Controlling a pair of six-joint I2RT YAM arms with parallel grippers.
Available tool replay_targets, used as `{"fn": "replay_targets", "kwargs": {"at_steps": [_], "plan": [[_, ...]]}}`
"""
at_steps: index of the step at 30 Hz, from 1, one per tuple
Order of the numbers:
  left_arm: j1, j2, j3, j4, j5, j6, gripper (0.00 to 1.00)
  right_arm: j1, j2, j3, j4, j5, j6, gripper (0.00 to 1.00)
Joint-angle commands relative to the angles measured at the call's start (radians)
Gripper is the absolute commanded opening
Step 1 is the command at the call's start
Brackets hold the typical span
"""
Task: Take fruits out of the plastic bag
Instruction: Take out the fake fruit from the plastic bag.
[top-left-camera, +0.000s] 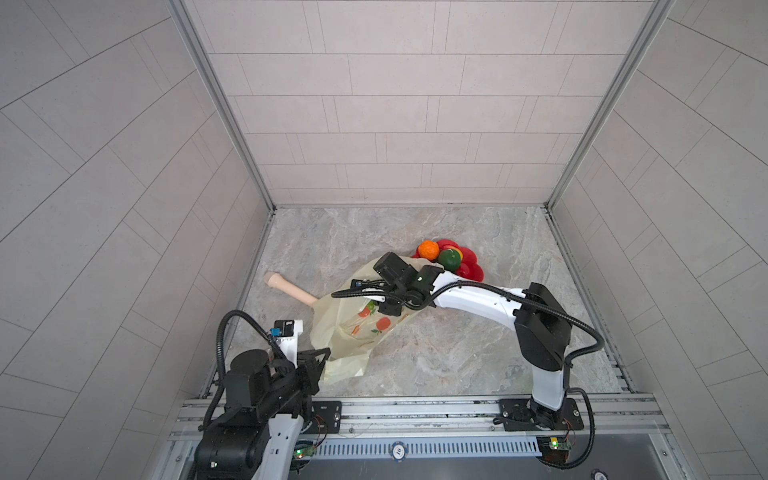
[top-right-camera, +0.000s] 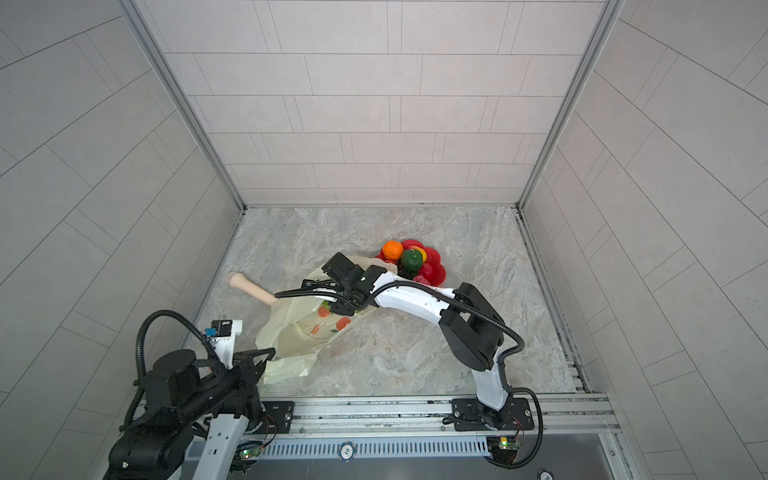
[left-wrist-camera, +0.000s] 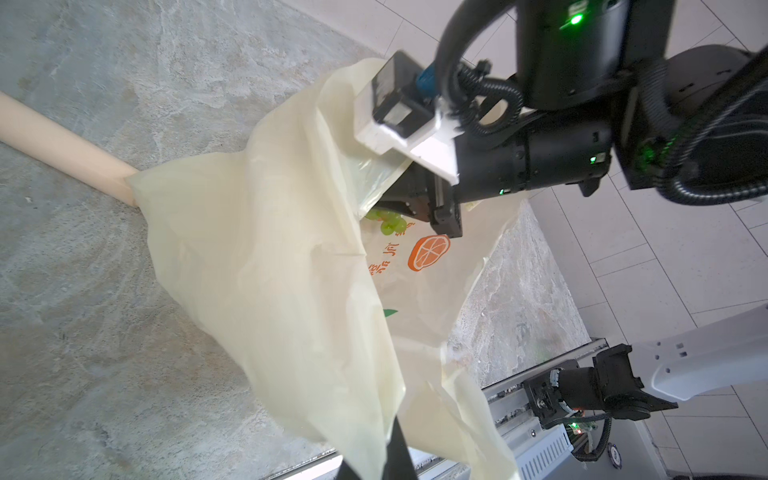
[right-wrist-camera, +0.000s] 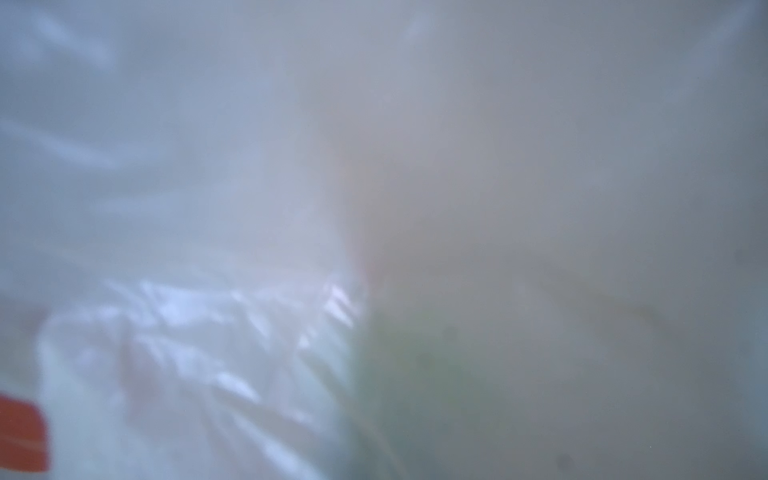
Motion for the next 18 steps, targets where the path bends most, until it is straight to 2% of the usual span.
{"fn": "replay_targets", "kwargs": {"at_steps": [1, 11, 18], "plan": [[0.008, -0.006, -0.01, 0.009, -0.001, 0.001, 0.0, 0.003, -0.073, -0.031, 0.054, -0.04, 0.06, 0.2], [0.013, 0.002, -0.007, 0.009, -0.027, -0.015, 0.0, 0.0, -0.21, -0.087, 0.08, -0.121, 0.095, 0.2], [0.019, 0.013, -0.01, 0.009, -0.062, -0.042, 0.0, 0.0, -0.321, -0.111, 0.11, -0.131, 0.158, 0.2]]}}
